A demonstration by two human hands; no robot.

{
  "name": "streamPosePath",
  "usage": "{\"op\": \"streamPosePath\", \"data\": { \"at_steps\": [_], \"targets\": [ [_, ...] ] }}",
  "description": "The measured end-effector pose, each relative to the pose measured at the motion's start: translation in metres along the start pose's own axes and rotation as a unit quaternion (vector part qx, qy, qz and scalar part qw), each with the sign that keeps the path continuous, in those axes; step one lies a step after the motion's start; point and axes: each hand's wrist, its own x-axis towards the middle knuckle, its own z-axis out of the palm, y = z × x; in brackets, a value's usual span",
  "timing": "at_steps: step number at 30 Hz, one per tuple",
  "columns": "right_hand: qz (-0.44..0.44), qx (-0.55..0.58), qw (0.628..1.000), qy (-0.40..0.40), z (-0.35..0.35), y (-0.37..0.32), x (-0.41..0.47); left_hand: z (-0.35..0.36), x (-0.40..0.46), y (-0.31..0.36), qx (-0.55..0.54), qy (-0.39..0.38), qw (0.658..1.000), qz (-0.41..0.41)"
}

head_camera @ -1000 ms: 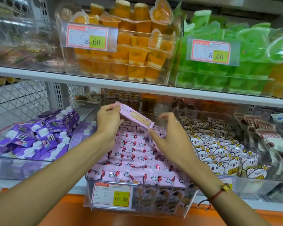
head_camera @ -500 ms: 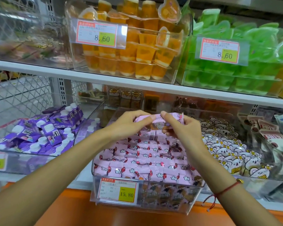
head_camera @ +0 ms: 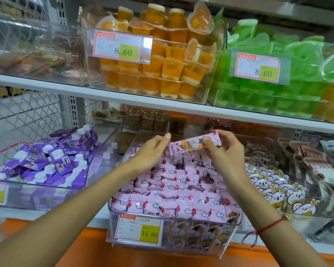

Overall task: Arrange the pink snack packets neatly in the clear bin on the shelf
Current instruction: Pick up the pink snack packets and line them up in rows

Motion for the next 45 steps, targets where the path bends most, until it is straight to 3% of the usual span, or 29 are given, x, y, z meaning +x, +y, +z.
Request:
{"op": "streamPosePath", "data": {
  "at_steps": [2,4,7,11,15,19,22,29,31,33,35,41,45],
  "targets": [
    [-0.049,-0.097,0.993,0.052,0.003,0.008,0.003,-0.002,0.003,-0.011,0.129,-0.023,0.991,0.027],
    [-0.069,-0.164,0.983,0.050,0.009,0.017,0.005,-0.001,0.005,-0.022,0.247,-0.066,0.966,0.042],
    [-0.056,-0.234,0.971,-0.006,0.021,0.023,0.010,0.000,0.006,-0.029,0.357,-0.098,0.927,0.051],
    [-0.114,-0.346,0.923,-0.120,0.017,0.015,0.028,-0.002,0.006,-0.030,0.398,-0.082,0.912,0.056],
    [-0.134,-0.391,0.877,-0.245,0.009,-0.001,0.049,0.001,0.006,-0.028,0.418,-0.075,0.904,0.050],
    [-0.151,-0.475,0.798,-0.340,0.028,0.011,0.051,0.002,0.006,-0.027,0.406,-0.066,0.910,0.055],
    [-0.129,-0.477,0.801,-0.340,0.041,0.027,0.043,0.004,0.004,-0.030,0.397,-0.054,0.914,0.063],
    [-0.075,-0.485,0.751,-0.442,0.036,0.019,0.052,0.005,0.001,-0.025,0.373,-0.034,0.924,0.080],
    [-0.080,-0.463,0.778,-0.416,0.028,0.012,0.058,0.006,0.000,-0.021,0.356,-0.012,0.929,0.106],
    [-0.112,-0.480,0.801,-0.341,0.018,0.011,0.061,0.008,-0.002,-0.016,0.332,-0.012,0.933,0.139],
    [-0.139,-0.520,0.789,-0.296,0.011,0.014,0.060,0.014,-0.004,-0.012,0.330,-0.041,0.929,0.161],
    [-0.129,-0.567,0.732,-0.356,0.016,0.027,0.048,0.019,-0.003,-0.016,0.384,-0.179,0.897,0.127],
    [-0.127,-0.535,0.765,-0.335,0.015,0.026,0.051,0.016,-0.003,-0.015,0.359,-0.172,0.905,0.152]
  ]
}}
